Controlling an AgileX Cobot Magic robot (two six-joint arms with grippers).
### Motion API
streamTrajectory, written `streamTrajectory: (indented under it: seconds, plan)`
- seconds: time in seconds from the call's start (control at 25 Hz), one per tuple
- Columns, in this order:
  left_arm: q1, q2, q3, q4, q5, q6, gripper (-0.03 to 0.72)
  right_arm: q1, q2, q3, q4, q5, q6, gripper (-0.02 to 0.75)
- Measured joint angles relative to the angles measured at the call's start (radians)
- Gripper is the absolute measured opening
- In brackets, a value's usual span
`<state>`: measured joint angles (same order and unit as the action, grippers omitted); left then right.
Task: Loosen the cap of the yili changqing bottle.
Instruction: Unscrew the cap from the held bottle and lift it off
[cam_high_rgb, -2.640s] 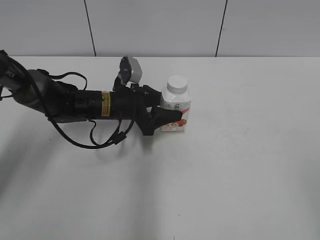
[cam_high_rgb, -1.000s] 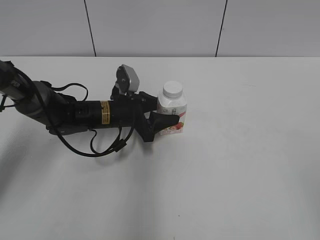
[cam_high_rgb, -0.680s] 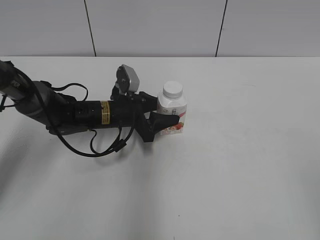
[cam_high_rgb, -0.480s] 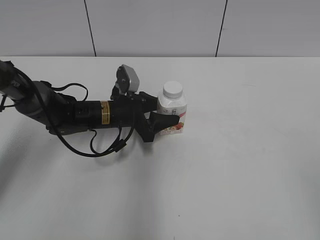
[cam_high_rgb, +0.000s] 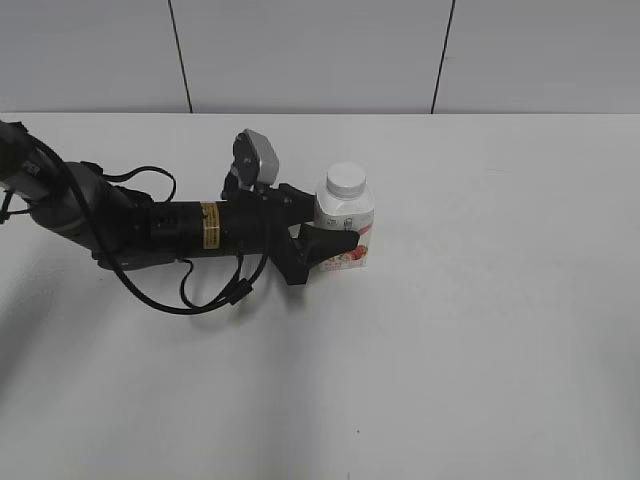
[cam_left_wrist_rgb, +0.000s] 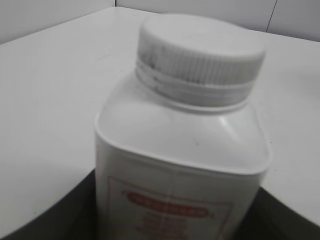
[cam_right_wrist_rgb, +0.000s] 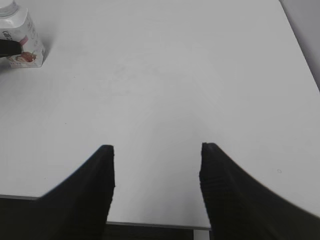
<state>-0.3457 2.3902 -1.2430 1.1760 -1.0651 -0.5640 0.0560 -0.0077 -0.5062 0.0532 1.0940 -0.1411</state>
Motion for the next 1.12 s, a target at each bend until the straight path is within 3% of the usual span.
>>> streamTrajectory:
  seconds: [0.16,0.36,0.68,1.12]
  plan:
    - [0.0,0.0,0.0,0.0,-0.001,0.0,0.427,0.0,0.036,-0.013,0.0,-0.01,0.0,0.439]
    - [0.0,0.0,0.0,0.0,-0.001,0.0,0.426,0.0,0.255,-0.029,0.035,-0.037,0.0,0.439]
    - [0.0,0.0,0.0,0.009,-0.002,0.0,0.425,0.0,0.537,-0.116,0.21,-0.349,-0.025,0.433]
    - [0.0,0.0,0.0,0.043,-0.014,0.0,0.424,0.022,1.129,-0.532,0.249,-0.114,0.016,0.351]
